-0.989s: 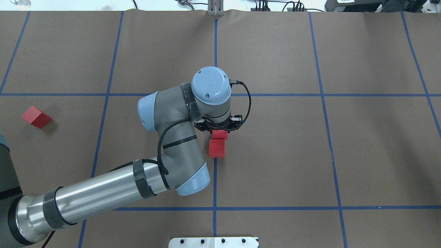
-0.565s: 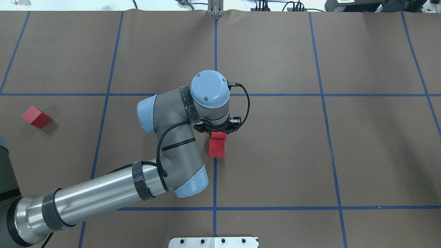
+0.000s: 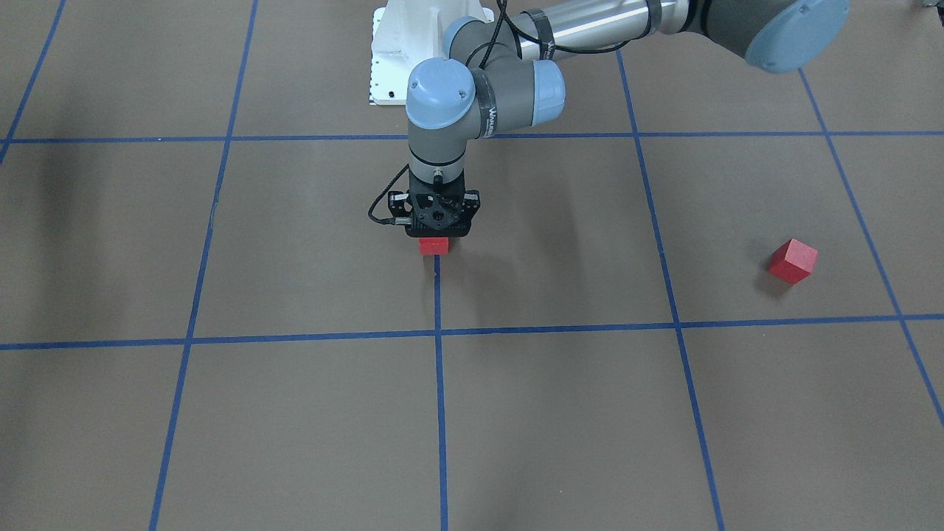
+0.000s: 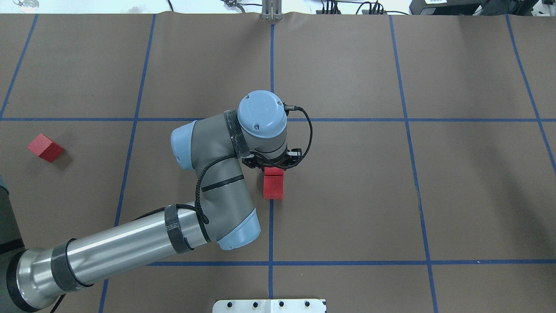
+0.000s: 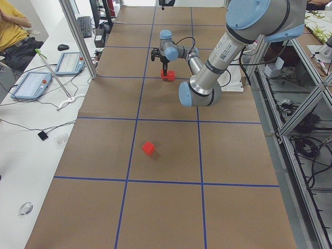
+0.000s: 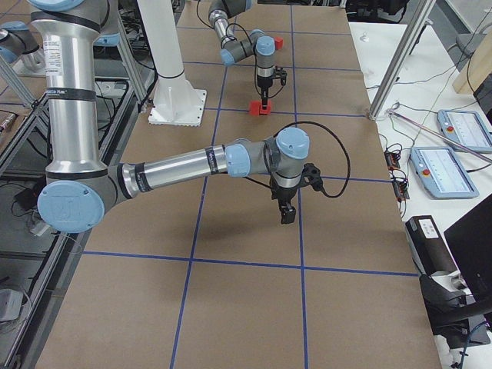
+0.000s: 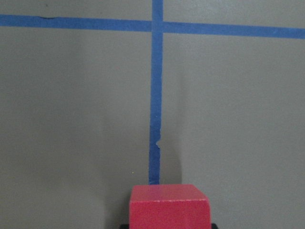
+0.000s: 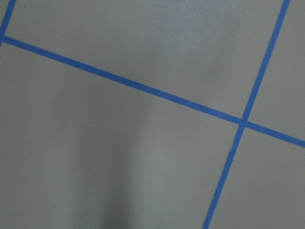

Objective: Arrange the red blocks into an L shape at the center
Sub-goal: 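Lower the cube against the center cube and open the left gripper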

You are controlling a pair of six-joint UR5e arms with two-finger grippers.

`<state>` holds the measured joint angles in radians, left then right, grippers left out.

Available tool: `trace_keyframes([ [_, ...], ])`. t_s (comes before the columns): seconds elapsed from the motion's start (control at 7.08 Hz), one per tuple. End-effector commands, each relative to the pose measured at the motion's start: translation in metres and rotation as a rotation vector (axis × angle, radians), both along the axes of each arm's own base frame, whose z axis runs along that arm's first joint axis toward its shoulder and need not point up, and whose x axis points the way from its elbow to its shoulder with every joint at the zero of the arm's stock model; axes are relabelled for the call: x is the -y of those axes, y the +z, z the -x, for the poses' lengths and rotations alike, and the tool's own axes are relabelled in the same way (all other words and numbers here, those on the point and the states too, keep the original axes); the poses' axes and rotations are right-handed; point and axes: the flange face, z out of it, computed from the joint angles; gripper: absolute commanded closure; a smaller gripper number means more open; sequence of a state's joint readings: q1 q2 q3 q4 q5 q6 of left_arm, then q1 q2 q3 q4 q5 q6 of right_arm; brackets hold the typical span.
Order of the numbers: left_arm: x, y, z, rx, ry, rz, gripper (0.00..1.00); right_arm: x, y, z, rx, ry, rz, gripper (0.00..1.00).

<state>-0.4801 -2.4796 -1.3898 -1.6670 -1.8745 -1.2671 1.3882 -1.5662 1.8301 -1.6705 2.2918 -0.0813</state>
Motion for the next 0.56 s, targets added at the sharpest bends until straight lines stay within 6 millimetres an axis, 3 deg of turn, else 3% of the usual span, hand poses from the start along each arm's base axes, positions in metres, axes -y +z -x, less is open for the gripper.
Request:
trace_keyframes([
  [0.0,-0.0010,0.0006,-0.0007,0.001,0.001,0.002,0.41,0.0000,0.0000,0.0000,0.000,0.001,0.001,0.01],
  [0.42,-0.0046,0.0011,-0.0042,0.007,-0.023,0.006,0.34,0.0006,-0.0007,0.0001,0.000,0.000,-0.001,0.01],
])
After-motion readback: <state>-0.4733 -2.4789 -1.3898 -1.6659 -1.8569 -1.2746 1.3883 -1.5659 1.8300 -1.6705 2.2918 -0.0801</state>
